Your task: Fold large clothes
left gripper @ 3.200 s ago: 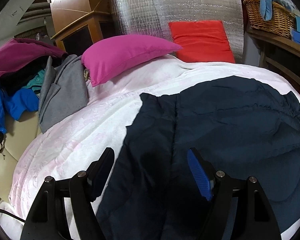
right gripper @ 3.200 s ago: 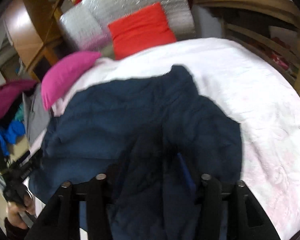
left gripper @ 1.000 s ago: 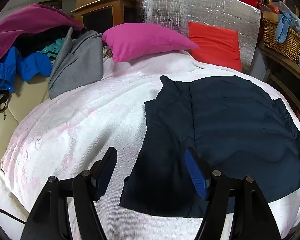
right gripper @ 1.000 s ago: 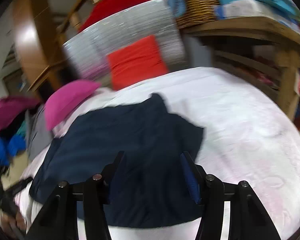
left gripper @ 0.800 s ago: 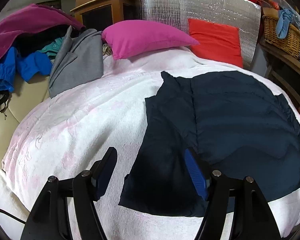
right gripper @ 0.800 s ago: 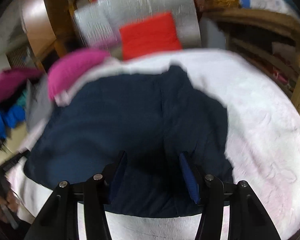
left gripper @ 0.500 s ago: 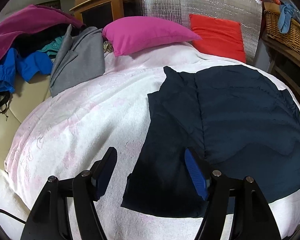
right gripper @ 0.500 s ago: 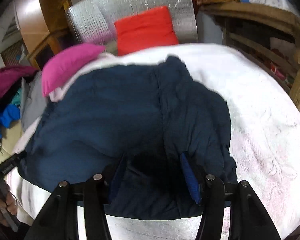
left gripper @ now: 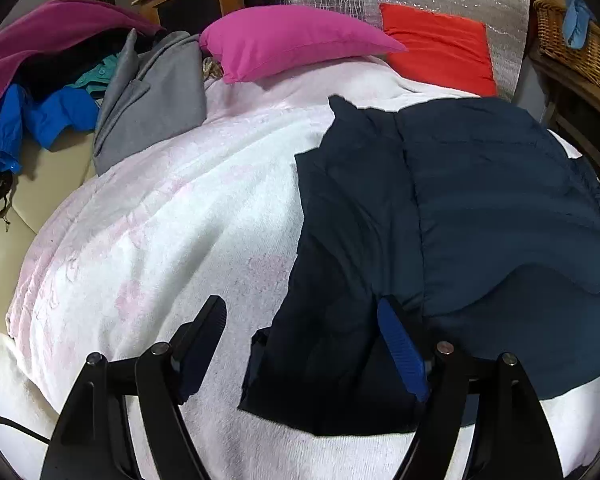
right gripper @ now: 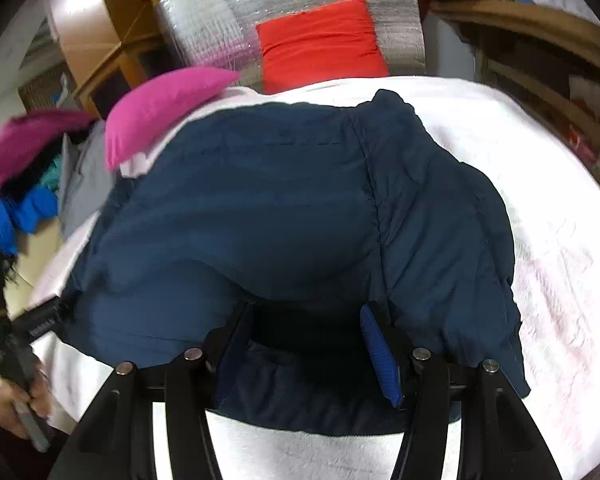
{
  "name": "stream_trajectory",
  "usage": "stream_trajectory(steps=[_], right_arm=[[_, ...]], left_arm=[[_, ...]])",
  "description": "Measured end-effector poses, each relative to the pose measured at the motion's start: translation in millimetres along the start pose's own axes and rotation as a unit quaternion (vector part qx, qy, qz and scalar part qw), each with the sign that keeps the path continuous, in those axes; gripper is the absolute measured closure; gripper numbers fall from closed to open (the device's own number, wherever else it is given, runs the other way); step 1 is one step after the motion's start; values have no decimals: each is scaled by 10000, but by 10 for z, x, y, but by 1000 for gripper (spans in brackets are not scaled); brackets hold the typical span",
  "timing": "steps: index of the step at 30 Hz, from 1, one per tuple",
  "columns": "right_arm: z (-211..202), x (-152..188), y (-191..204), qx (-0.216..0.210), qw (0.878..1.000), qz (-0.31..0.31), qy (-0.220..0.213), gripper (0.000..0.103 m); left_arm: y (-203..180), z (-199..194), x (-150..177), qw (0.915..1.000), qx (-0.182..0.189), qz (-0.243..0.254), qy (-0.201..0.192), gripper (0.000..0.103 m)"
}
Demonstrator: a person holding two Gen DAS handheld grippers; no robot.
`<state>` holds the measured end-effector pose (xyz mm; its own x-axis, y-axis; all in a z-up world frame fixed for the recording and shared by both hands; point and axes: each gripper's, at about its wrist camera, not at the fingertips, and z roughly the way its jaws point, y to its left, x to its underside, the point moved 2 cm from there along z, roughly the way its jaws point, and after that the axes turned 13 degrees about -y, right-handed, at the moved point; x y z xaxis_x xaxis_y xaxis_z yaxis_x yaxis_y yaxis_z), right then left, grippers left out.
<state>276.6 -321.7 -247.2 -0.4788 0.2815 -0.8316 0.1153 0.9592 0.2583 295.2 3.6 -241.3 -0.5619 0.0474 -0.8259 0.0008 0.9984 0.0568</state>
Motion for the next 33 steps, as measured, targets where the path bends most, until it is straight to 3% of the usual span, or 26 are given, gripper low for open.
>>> stream_trajectory(steps=[5,9,12,14,15,18,22,25,29,33], right_arm=[[-271,16,-108,-469,9967,646,-176,33],[-482,122,-2,-762,9935,804,-278,33],[-495,183,125,-568,9967,460,-357,33],[-364,240,164,-450,9984,330,-98,36],[-244,286,162,-339,9989,299,154,43],[-149,334,212,-24,9996,109,275,45],[-416,273,308,-411,9989,239,-37,45],[-663,237,375,-448,9984,274,-230,45],[-1014,172,506,-148,9992,86,-349,43],[-1440,42,588,123,9984,10,-549,33]], left_arm=[[25,-423,22,9979,217,-180,-579,25],[-143,-623,121,9959,320,121,-834,22],[-312,-472,238,9975,286,429,-484,22],[-371,-310,311,9981,188,541,-209,22],[-384,-280,324,9983,183,537,-128,22],[-396,-414,273,9975,147,602,-326,22],[-344,-783,223,9969,322,442,-572,22],[-349,-1088,190,9945,158,649,-808,22],[-315,-1428,92,9935,116,667,-917,22],[-323,-1780,-3,9918,120,645,-1101,18]])
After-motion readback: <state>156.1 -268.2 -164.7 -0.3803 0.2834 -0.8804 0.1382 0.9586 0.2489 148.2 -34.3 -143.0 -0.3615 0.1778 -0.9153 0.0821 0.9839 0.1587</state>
